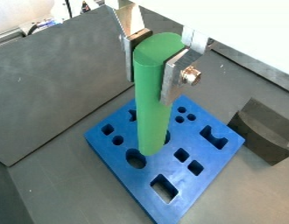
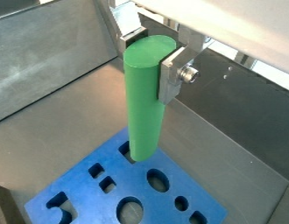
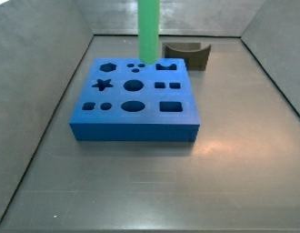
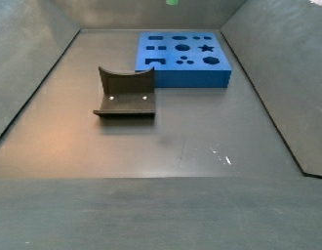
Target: Insert the oval object.
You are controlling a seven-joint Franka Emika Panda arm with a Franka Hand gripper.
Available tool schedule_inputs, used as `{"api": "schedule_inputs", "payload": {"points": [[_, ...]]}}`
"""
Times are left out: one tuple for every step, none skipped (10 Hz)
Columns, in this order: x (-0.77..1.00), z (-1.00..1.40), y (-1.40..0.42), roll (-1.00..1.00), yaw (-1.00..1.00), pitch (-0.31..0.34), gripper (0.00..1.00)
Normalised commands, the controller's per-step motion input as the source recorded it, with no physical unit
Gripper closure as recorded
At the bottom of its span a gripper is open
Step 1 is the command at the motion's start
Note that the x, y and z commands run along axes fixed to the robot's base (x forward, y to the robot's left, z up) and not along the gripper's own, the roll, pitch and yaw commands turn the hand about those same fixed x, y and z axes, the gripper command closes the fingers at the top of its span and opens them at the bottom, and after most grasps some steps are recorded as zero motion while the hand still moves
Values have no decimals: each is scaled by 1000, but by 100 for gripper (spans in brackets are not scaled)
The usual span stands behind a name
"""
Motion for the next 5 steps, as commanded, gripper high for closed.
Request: {"api": "schedule_inputs", "payload": {"points": [[-154,-60,-31,9,-331,0,100],[-89,-180,-197,0,-817,-29,100],[-6,-317,-106,-33,-940,-66,100],[0,-323,-29,-39,-1000,-77,100],[0,-309,-6,-47,-1000,-67,100]]}}
